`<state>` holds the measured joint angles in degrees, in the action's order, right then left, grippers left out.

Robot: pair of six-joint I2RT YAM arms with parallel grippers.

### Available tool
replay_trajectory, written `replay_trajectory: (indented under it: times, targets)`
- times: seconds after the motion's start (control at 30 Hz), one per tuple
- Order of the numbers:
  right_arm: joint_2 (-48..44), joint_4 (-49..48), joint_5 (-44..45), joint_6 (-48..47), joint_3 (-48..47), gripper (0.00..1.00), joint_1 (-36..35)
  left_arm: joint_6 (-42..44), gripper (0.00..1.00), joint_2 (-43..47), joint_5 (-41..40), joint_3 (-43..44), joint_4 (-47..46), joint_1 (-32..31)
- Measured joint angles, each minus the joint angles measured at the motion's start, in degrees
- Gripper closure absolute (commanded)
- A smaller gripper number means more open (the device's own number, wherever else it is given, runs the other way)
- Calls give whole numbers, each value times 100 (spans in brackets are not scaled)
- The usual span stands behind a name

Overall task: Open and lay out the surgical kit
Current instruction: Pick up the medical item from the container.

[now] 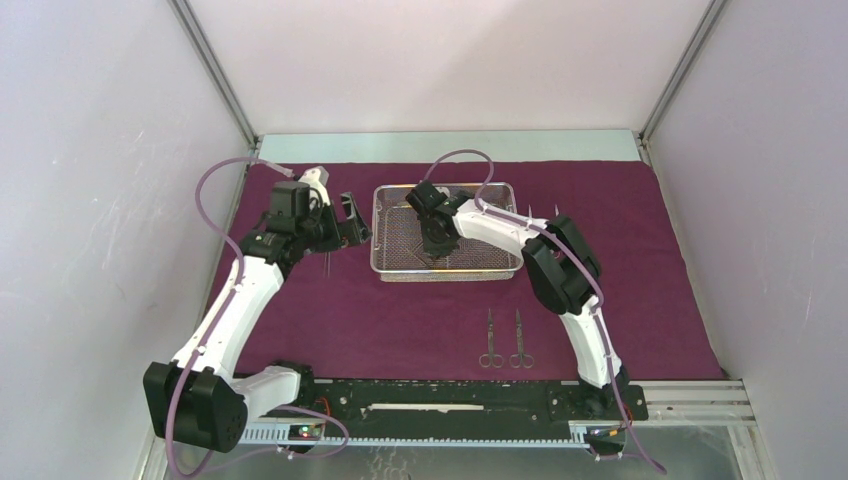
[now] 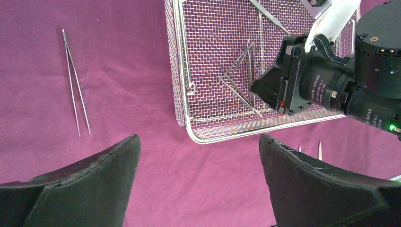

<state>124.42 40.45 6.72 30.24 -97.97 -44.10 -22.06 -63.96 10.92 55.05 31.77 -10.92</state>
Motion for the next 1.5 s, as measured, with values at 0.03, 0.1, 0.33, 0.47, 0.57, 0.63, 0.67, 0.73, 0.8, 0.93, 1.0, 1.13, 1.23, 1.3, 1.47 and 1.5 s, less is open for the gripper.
replay_trajectory:
  times: [0.03,0.1,0.33,0.47,0.57,0.63,0.67,0.73,0.8,0.93,1.0,1.13,1.23,1.3,1.47,1.5]
  targets:
    - [4,0,13,4,0,83,0,0,0,0,0,0,0,0]
    - [15,2,26,11,0,84,0,-2,0,-2,0,0,2,0]
    - [52,4,35,11,0,84,0,-2,0,-4,-2,-76,-37,0]
    - [52,2,35,9,0,91,2,-2,0,-11,0,-94,-42,0]
    - [52,4,35,-4,0,97,9,-2,0,-11,-2,-94,-42,0]
    - [52,4,35,-15,0,100,24,-2,0,-11,-2,-94,-42,0]
    - [50,4,35,-24,0,100,37,-2,0,-11,-2,-94,-42,0]
    - [42,4,46,-42,0,100,66,-2,0,-11,-2,-94,-42,0]
    - [17,7,79,-83,0,100,85,-2,0,-11,-2,-94,-42,0]
    - [-127,4,177,-212,22,100,164,-2,0,-11,-2,-94,-42,0]
    - [-273,2,214,-291,70,100,208,-2,0,-11,-2,-94,-42,0]
    - [-555,-2,264,-385,101,100,262,-4,0,-11,-2,-94,-42,0]
    - [-774,-68,284,-466,188,100,302,-4,0,-11,-4,-94,-42,0]
    - [-931,-160,282,-551,321,100,319,-4,0,-11,-4,-94,-42,0]
    - [-1366,-439,173,-798,841,100,313,-4,0,-11,-2,-94,-42,0]
    - [-1488,-509,133,-861,968,100,308,-4,0,-11,-2,-94,-42,0]
